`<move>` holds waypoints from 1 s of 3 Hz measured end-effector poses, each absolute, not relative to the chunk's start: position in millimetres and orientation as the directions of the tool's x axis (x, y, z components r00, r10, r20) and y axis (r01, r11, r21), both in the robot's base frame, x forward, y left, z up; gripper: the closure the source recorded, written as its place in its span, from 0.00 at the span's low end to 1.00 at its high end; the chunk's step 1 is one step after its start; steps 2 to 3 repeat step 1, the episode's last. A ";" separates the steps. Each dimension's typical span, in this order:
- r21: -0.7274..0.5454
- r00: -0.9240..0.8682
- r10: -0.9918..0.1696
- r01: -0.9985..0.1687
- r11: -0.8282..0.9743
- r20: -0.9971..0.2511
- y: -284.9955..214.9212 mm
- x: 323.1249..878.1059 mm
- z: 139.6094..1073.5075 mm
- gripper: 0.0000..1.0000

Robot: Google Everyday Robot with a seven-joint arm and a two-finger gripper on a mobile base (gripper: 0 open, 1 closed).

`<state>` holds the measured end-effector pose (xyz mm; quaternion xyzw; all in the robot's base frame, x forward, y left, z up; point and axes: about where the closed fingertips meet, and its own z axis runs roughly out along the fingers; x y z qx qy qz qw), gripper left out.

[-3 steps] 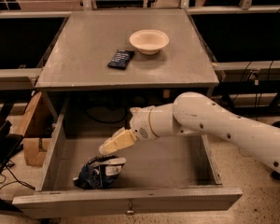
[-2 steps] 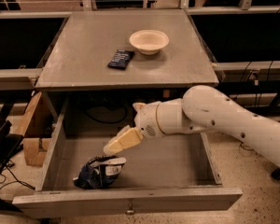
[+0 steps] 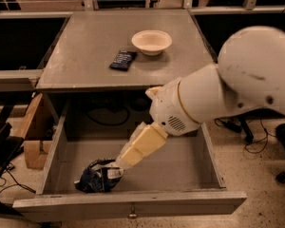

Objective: Place blue chip bag into top drawer

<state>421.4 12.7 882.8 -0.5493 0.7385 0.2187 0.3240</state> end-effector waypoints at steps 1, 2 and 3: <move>-0.126 -0.204 -0.743 -0.924 0.362 -0.637 -1.0 410.1 937.4 0.00; -0.126 -0.204 -0.743 -0.924 0.362 -0.637 -1.0 410.1 937.4 0.00; -0.126 -0.204 -0.743 -0.924 0.362 -0.637 -1.0 410.1 937.4 0.00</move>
Offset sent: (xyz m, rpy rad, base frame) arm 0.0000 0.0000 0.0000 0.0000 0.0000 0.0000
